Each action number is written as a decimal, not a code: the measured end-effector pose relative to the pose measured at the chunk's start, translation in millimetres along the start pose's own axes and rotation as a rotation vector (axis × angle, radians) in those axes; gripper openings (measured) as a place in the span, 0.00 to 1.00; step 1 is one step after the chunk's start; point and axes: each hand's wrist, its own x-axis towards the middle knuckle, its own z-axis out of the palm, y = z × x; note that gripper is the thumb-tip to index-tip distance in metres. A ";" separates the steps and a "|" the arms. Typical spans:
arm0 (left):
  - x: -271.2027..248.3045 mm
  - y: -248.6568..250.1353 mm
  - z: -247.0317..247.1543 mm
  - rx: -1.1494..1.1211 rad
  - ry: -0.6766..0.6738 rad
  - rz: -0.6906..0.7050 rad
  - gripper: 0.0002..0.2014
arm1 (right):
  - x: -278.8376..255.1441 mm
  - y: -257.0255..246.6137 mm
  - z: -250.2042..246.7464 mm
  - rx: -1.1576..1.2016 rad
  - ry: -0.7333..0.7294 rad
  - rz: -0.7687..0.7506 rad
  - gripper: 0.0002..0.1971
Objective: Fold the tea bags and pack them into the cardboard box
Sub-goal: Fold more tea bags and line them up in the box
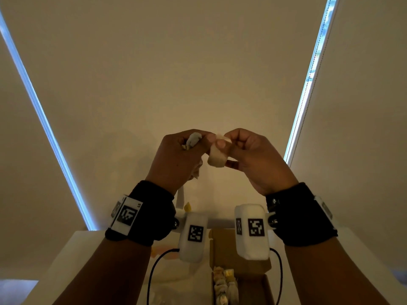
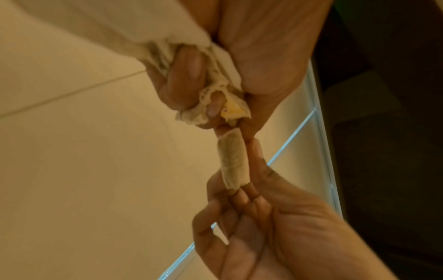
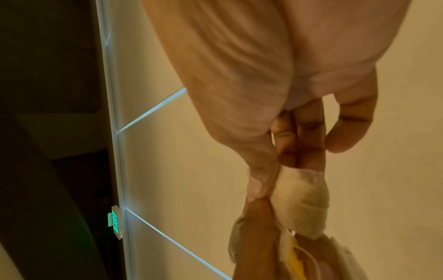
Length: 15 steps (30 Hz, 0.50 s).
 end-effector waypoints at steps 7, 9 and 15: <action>10.8 -6.7 -12.0 -0.424 -0.108 -0.353 0.27 | -2.5 -1.8 -3.5 0.437 0.077 -0.085 0.09; 12.9 -8.0 -14.5 -0.524 -0.141 -0.410 0.30 | -4.9 -3.7 -3.0 0.513 0.044 -0.050 0.09; 14.3 -13.3 -9.7 -0.476 -0.249 -0.444 0.37 | -12.0 -3.3 6.9 0.442 -0.073 0.130 0.16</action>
